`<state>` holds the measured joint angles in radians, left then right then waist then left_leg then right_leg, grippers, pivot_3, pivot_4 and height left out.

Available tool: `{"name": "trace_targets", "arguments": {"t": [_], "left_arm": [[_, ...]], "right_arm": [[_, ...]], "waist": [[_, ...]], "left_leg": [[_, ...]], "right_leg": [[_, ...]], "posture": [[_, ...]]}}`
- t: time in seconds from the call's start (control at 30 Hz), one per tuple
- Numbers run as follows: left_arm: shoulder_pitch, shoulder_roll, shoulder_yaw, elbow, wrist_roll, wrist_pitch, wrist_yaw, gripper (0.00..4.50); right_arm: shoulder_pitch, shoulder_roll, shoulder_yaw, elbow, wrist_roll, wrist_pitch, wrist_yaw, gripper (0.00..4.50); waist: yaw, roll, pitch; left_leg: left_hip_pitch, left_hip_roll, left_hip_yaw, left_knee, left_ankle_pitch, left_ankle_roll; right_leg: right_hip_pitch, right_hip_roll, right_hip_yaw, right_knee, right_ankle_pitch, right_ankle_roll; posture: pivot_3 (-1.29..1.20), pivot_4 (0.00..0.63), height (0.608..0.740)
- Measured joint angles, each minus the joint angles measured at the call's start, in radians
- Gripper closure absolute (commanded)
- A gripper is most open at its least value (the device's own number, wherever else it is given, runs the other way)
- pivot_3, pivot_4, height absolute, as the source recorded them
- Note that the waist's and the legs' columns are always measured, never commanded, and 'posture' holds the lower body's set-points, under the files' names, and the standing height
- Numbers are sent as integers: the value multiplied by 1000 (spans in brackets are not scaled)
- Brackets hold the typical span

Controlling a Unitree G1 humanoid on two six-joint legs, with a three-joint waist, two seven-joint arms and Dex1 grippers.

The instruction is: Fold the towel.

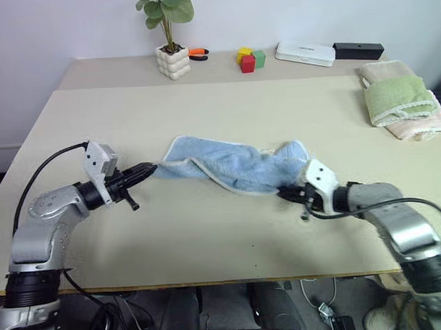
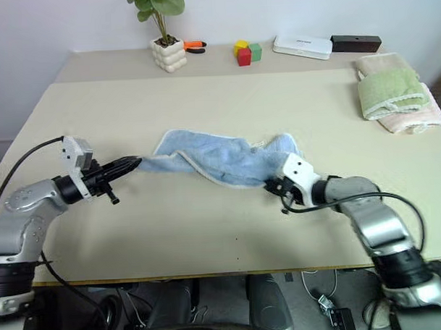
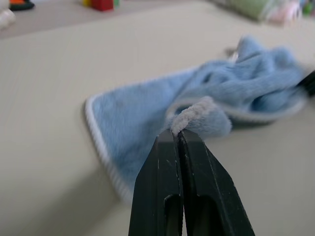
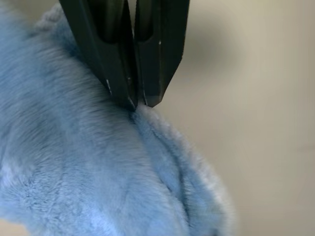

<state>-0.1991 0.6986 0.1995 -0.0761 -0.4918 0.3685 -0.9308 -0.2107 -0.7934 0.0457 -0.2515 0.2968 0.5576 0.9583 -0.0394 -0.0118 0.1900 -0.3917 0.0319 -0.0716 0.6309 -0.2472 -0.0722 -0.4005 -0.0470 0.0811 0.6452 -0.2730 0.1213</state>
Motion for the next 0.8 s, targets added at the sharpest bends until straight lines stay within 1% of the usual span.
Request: {"name": "trace_targets", "arguments": {"t": [0.07,0.17,0.27,0.33,0.4,0.47,0.57,0.63,0.7,0.77,0.8], "left_arm": [[7,18,-7,1,14,-40,-37,4500],[16,58,-6,22,24,-58,-85,4500],[47,94,-7,22,22,-57,-143,4500],[60,96,-7,14,21,-57,-164,4500],[44,90,-11,30,31,-73,-158,4500],[-25,66,-25,82,57,-101,-135,4500],[-170,25,-58,214,145,-217,-76,4500],[-312,-16,-77,392,234,-333,7,4500],[-457,-45,-103,562,319,-449,108,4500],[-583,-58,-110,704,381,-557,194,4500],[-665,-59,-111,803,415,-610,257,4500]], "right_arm": [[22,-69,-57,-60,75,52,65,4466],[55,-148,-113,-86,115,74,121,4466],[84,-180,-154,-97,153,93,153,4466],[92,-198,-167,-99,165,96,167,4466],[67,-195,-171,-84,153,81,146,4466],[-28,-150,-165,-15,117,41,91,4466],[-187,-100,-120,140,6,-83,-7,4466],[-331,-24,-82,305,-91,-197,-98,4466],[-451,28,-36,442,-176,-306,-177,4466],[-549,62,-7,556,-251,-410,-252,4466],[-611,83,7,636,-298,-471,-314,4466]], "waist": [[-3,0,0],[-5,0,0],[-5,-1,0],[-4,-1,1],[-3,-2,2],[-4,-3,2],[-4,-3,2],[-4,-3,2],[-4,-4,3],[-6,-4,3],[-6,-4,3]], "left_leg": [[0,0,0,0,0,0],[0,0,0,0,0,0],[0,0,1,0,0,0],[0,0,1,0,0,0],[0,0,1,0,0,0],[0,0,1,1,0,0],[0,0,1,1,0,-1],[-1,0,1,1,0,-1],[-3,0,1,1,1,-1],[-6,0,1,0,1,-1],[-8,0,1,0,1,-1]], "right_leg": [[0,0,0,0,-2,-3],[0,0,0,0,-2,-4],[-1,0,0,0,-3,-4],[-1,0,0,0,-3,-4],[-1,0,0,0,-3,-4],[-1,0,1,0,-3,-5],[-1,0,0,0,-2,-3],[-3,0,0,1,0,-1],[-6,0,0,2,0,0],[-9,0,0,3,0,0],[-11,0,0,3,0,0]], "posture": [[0,150,740],[0,150,740],[0,150,740],[0,150,740],[0,150,740],[0,150,740],[0,150,740],[0,150,740],[0,150,740],[0,150,740],[0,150,740]]}}
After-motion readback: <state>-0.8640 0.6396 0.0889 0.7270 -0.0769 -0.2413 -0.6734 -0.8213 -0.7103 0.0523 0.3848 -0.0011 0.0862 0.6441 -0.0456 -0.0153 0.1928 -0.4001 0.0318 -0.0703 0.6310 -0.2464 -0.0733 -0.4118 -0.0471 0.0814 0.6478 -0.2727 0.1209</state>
